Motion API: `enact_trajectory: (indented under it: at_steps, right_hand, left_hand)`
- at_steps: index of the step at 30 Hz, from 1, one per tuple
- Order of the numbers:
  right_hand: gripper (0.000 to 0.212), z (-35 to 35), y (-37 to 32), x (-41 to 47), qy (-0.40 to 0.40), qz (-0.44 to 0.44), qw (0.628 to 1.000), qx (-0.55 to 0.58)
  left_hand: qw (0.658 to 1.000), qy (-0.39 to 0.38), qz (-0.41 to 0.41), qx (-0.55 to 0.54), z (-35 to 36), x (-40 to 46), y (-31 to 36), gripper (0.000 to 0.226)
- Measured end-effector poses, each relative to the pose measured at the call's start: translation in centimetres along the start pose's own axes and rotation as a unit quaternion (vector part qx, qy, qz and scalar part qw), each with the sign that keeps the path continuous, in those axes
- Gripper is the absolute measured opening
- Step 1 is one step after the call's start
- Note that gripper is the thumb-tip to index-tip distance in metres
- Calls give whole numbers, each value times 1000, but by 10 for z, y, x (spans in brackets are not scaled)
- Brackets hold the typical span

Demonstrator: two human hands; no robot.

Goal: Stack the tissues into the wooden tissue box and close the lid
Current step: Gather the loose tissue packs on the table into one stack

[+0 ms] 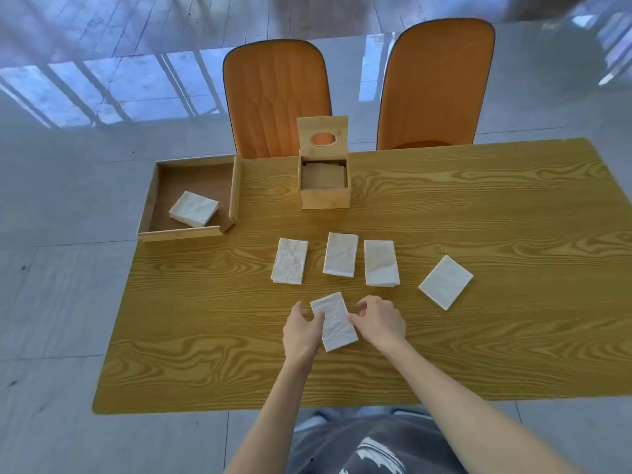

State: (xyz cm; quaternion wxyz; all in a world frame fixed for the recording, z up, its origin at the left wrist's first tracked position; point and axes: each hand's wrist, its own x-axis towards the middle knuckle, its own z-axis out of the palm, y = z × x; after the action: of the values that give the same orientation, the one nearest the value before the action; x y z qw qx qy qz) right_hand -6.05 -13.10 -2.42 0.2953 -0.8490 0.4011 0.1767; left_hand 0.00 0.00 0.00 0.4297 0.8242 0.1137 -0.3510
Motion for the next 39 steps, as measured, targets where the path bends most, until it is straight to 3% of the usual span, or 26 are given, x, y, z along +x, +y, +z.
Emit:
enact_trajectory:
  at_steps: [4,13,18,25,31,34,39]
  right_hand:
    - [36,2,-5,-1,11,16,1000,-9]
    - [21,9,-7,2,20,19,999,18]
    - [18,7,-6,3,16,4,999,29]
    - [16,8,-8,7,-6,-17,997,71]
    - [25,12,-22,12,-28,-37,993,113]
    - [36,13,-31,17,-45,-50,990,127]
    - [23,14,-51,27,-77,-63,981,165]
  left_hand:
    - [995,-16,-46,-87,1,9,5,67]
    - [986,-32,-86,-142,3,21,-3,63]
    - [988,-43,-68,-132,5,20,-6,40]
    - [996,-8,-13,-91,2,20,-15,25]
    - [992,-24,-6,-125,-10,24,-16,35]
    - [989,-14,0,-149,-22,34,-14,26]
    - [984,1,37,-176,-47,54,3,15]
